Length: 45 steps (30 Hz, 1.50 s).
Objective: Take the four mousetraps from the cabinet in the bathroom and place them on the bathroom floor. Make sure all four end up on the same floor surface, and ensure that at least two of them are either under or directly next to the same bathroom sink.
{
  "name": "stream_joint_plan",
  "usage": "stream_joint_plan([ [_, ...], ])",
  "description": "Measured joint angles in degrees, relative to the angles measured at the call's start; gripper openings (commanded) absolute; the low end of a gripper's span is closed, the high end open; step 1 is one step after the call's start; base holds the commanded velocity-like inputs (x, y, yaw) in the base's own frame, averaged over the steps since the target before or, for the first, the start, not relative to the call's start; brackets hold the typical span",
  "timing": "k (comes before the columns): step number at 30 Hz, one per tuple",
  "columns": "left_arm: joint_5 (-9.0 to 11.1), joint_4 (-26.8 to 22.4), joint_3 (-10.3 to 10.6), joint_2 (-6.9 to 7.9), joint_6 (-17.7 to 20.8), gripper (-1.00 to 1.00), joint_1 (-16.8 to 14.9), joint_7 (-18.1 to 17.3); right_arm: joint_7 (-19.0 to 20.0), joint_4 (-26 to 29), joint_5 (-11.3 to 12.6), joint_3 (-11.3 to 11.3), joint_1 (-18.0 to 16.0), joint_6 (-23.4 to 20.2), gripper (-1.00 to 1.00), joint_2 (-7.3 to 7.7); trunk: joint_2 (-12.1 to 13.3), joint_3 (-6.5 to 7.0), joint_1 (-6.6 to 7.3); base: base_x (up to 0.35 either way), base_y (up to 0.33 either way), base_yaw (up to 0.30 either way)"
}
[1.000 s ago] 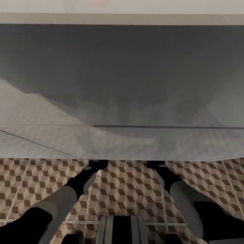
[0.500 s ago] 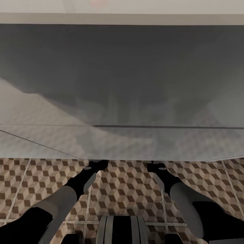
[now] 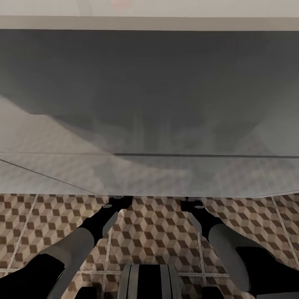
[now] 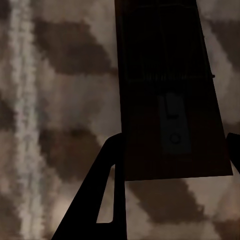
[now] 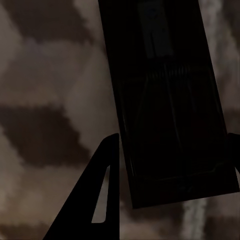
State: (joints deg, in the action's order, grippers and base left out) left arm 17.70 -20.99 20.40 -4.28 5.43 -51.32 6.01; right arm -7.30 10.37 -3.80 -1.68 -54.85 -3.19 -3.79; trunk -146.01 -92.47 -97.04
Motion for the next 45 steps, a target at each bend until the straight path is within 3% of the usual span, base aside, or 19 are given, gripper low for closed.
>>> stream_joint_plan([
  [31,-0.22,0.87,-0.13,-0.22,-0.08,-1.00,-0.01,0.03,0.75,-0.01,0.02,0.00,-0.78,-2.15,-1.00,0.06,0.00,0.00,0.00,0.000,0.000,0.000],
  [32,-0.23,0.87,-0.13,-0.23,-0.08,-1.00,-0.01,0.03,0.75,-0.02,0.03,-0.01,-0.84,-2.27,1.00,0.06,0.00,0.00,0.00,0.000,0.000,0.000],
  [45,-0.22,0.77,-0.11,-0.23,-0.08,-1.00,0.00,0.02,1.72,-0.02,0.18,0.00,-1.47,-2.85,1.00,0.09,0.00,0.00,0.00,0.000,0.000,0.000],
])
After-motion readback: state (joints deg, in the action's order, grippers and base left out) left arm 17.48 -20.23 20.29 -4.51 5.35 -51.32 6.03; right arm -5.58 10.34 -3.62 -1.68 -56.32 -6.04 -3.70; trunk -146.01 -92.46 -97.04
